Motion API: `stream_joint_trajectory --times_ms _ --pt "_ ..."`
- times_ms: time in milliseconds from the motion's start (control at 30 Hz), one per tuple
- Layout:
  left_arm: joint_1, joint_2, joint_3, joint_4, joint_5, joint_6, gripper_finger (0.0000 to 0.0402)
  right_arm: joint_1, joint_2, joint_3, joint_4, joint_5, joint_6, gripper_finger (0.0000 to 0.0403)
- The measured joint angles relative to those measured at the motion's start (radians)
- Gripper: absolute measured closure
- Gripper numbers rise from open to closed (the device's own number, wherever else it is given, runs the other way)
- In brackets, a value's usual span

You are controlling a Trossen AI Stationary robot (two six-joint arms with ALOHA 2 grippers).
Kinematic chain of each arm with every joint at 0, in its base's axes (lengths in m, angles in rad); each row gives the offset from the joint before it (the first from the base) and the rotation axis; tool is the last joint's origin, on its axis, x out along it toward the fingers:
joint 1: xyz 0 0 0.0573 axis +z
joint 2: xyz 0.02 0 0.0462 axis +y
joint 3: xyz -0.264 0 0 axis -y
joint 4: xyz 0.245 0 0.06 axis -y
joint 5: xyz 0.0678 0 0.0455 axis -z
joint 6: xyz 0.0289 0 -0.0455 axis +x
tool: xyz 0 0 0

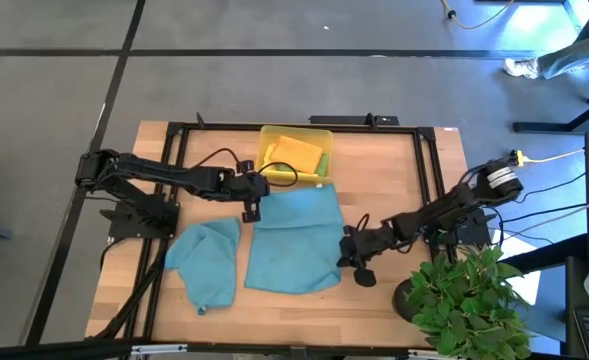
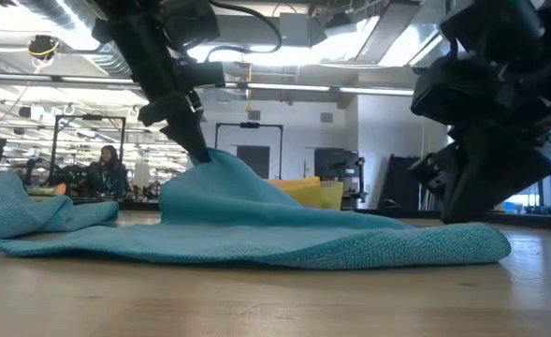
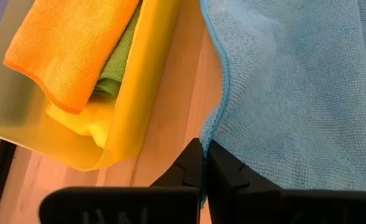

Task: Fold microfiber towels
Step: Fold the right blue towel

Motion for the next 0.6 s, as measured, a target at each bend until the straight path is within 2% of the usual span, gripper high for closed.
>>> stream_joint_trajectory --times_ms 267,600 --pt "0.000 0.000 0.000 0.001 0.006 -0.004 0.0401 0.019 0.124 0.114 -0.082 -0.003 0.000 0.0397" --pt "0.000 0.000 0.000 0.001 0.021 -0.005 0.0401 0.018 0.134 0.173 -0.100 -0.079 -0.005 0.0387"
